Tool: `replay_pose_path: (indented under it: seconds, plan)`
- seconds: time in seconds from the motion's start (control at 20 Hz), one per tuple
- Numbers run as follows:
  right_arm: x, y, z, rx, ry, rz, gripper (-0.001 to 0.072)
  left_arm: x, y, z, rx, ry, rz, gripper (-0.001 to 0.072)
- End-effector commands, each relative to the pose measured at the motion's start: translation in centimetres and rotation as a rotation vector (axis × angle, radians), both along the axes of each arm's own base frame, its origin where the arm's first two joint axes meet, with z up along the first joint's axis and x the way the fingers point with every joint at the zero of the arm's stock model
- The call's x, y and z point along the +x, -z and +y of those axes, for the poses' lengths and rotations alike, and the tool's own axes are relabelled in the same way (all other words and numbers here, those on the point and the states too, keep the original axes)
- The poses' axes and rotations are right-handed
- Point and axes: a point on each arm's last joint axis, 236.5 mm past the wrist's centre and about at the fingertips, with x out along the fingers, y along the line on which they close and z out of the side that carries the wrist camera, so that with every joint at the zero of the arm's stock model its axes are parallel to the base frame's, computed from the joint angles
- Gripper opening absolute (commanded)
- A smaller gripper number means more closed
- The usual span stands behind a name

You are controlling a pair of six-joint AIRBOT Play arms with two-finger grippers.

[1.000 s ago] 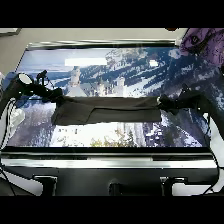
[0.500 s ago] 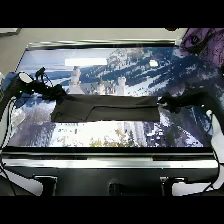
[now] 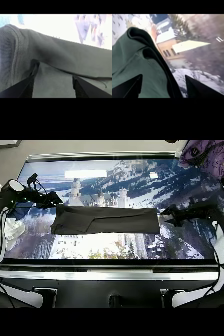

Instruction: Fold the clothes and pants, and hang the long-sleeved shirts on hangers.

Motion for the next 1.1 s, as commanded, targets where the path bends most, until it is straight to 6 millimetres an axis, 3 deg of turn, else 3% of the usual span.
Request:
replay_pose_path:
  seconds: [0.0,0.2,0.35,0.4,0.45,0.5,0.55,0.7,0.9,1.05]
  plan:
    - [0.2,1.7,2.7,0.019,-0.058,0.011,0.0578,0.0,-0.2,0.1,0.001,-0.002,-0.004,0.0544]
    - [-0.1,3.3,6.0,0.017,-0.111,0.041,0.0492,0.1,-0.4,-0.7,-0.014,0.005,-0.006,0.0544]
    - [-0.3,2.6,7.3,0.020,-0.148,0.031,0.0107,0.2,-0.8,-2.5,-0.059,0.021,-0.015,0.0541]
    - [-0.3,1.5,7.3,0.020,-0.146,0.022,0.0038,0.2,-1.1,-3.7,-0.087,0.031,-0.018,0.0508]
    - [-0.4,0.3,7.0,0.002,-0.143,0.016,0.0037,0.2,-1.2,-5.1,-0.116,0.043,-0.017,0.0392]
    - [-0.8,-1.2,6.5,-0.033,-0.141,0.023,0.0037,0.1,-1.3,-6.7,-0.144,0.063,-0.012,0.0118]
    - [-1.3,-2.7,5.8,-0.067,-0.129,0.044,0.0037,-0.1,-1.3,-8.5,-0.165,0.085,-0.009,0.0018]
    - [-2.4,-8.1,2.7,-0.221,-0.108,0.065,0.0036,-1.5,-0.4,-15.7,-0.204,0.195,0.016,0.0018]
    - [-2.5,-15.5,-1.1,-0.394,-0.032,0.047,0.0036,-4.9,1.5,-27.7,-0.217,0.370,0.003,0.0018]
    - [-2.1,-19.8,-2.8,-0.464,0.025,0.004,0.0036,-7.2,2.2,-36.1,-0.305,0.370,-0.014,0.0016]
